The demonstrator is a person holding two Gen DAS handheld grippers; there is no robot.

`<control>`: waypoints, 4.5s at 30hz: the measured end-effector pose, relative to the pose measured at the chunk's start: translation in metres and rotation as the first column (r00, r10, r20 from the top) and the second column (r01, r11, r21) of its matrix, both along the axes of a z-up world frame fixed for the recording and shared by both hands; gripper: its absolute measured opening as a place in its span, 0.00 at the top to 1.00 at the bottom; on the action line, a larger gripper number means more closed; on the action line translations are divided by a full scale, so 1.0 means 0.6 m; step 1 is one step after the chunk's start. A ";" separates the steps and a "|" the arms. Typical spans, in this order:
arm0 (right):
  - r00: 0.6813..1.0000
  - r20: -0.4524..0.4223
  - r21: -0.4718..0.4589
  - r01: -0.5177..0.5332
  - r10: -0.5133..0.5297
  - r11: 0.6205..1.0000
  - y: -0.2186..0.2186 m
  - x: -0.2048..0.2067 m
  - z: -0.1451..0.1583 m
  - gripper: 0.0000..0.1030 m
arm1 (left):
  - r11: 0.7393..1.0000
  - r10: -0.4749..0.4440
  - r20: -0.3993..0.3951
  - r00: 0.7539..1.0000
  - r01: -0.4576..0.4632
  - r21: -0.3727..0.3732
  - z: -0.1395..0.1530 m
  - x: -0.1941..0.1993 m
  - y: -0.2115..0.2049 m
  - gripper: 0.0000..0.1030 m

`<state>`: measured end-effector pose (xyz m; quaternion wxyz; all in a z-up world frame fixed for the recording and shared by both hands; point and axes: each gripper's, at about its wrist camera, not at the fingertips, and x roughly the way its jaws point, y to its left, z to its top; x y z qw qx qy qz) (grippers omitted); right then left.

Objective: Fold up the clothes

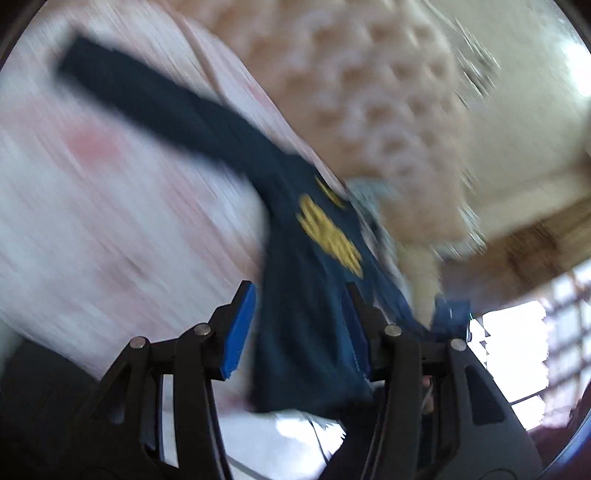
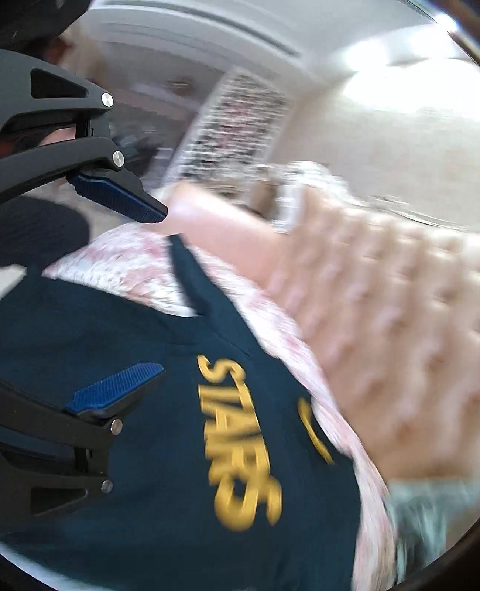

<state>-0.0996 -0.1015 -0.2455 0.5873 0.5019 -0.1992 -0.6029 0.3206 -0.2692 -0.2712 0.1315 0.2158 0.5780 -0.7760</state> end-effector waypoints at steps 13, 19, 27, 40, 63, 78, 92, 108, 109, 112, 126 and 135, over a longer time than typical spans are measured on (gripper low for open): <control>0.942 0.207 0.180 0.228 -0.264 0.957 0.258 0.075 0.001 0.23 | 0.984 -0.067 0.057 0.996 0.056 0.171 -0.123 -0.022 0.078 0.50; 0.936 0.207 0.294 0.219 -0.286 0.930 0.248 0.082 -0.028 0.23 | 0.973 -0.150 0.080 0.985 0.133 0.187 -0.141 -0.048 0.097 0.50; 0.949 0.149 0.482 0.177 -0.279 0.858 0.218 0.092 -0.093 0.23 | 0.962 -0.200 0.103 0.974 0.176 0.210 -0.164 -0.072 0.103 0.81; 0.953 0.170 0.508 0.134 -0.252 0.851 0.199 0.103 -0.144 0.27 | 0.956 -0.176 0.068 0.982 0.154 0.251 -0.171 -0.057 0.095 0.80; 0.974 0.061 0.508 0.156 -0.216 0.847 0.201 0.109 -0.099 0.90 | 0.961 -0.236 0.122 0.964 0.213 0.175 -0.111 -0.060 0.136 0.91; 0.953 -0.301 0.614 0.229 -0.045 0.756 0.177 0.142 0.000 0.50 | 0.968 0.205 0.029 0.978 -0.199 -0.152 -0.004 0.119 -0.008 0.48; 0.946 -0.282 0.695 0.088 0.158 0.713 -0.016 0.172 -0.097 0.30 | 0.725 0.670 -0.118 0.733 -0.612 0.317 -0.120 0.224 -0.253 0.48; 0.943 -0.281 0.719 0.085 0.177 0.690 -0.023 0.182 -0.094 0.20 | 0.749 0.608 0.101 0.787 -0.611 0.257 -0.127 0.161 -0.344 0.48; 0.942 -0.284 0.717 0.085 0.178 0.692 -0.023 0.182 -0.094 0.20 | 0.749 0.605 0.114 0.788 -0.612 0.253 -0.125 0.159 -0.346 0.48; 0.938 -0.294 0.713 0.087 0.183 0.696 -0.023 0.184 -0.095 0.20 | 0.788 0.559 0.171 0.811 -0.584 0.193 -0.122 0.149 -0.356 0.81; 0.582 -0.784 0.307 0.060 0.216 0.950 -0.144 0.308 0.054 0.19 | 0.876 0.477 0.133 0.869 -0.482 0.004 0.002 0.107 -0.366 0.81; 0.732 -0.665 0.205 -0.009 0.146 0.979 -0.328 0.272 -0.015 0.20 | 0.912 0.406 0.127 0.905 -0.392 -0.120 0.107 0.058 -0.377 0.81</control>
